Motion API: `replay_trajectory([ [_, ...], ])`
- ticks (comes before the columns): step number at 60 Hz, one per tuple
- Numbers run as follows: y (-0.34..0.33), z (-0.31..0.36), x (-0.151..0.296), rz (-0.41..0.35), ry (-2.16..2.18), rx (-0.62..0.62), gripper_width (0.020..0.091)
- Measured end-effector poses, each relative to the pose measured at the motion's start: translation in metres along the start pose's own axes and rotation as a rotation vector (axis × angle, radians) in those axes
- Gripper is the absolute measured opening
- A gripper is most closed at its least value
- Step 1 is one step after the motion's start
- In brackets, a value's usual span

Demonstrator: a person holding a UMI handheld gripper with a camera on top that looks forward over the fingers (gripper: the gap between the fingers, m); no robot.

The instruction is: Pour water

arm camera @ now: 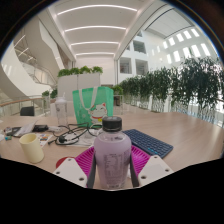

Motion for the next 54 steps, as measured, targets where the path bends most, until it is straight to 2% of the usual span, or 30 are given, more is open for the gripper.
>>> replay_trajectory([
  [5, 0.001, -0.001, 0.000, -0.011, 0.027, -0.023, 0.0484],
  [8, 0.000, -0.002, 0.000, -0.003, 0.032, -0.035, 0.0489],
  [9, 0.000, -0.002, 0.001, 0.003, 0.031, -0.038, 0.0468],
  [15, 0.006, -0.003, 0.002, 0.062, 0.087, -0.060, 0.0409],
  [19, 0.003, -0.010, 0.010, 0.129, 0.104, -0.074, 0.0410],
  [26, 0.001, -0.021, 0.069, 0.093, -0.077, -0.126, 0.0410],
  [30, -0.002, -0.022, 0.121, 0.050, -0.256, -0.127, 0.0411],
  [34, -0.002, -0.010, 0.172, 0.004, -0.486, -0.143, 0.0411],
  [41, 0.002, 0.048, 0.214, -0.031, -0.992, -0.169, 0.0409],
  [46, 0.020, 0.113, 0.198, -0.034, -1.362, -0.157, 0.0408],
  [54, 0.032, 0.167, 0.158, 0.033, -1.824, -0.055, 0.0408],
])
Point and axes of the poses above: the point between the fingertips, and its own axes, seen from behind it with the camera up: z to the left, x up, y forward, the way the camera looks, the point moved 9 cm from there along -y, backward, against the way the camera looks, and after that the axes turned 14 degrees about -y, right-handed, at the moved point
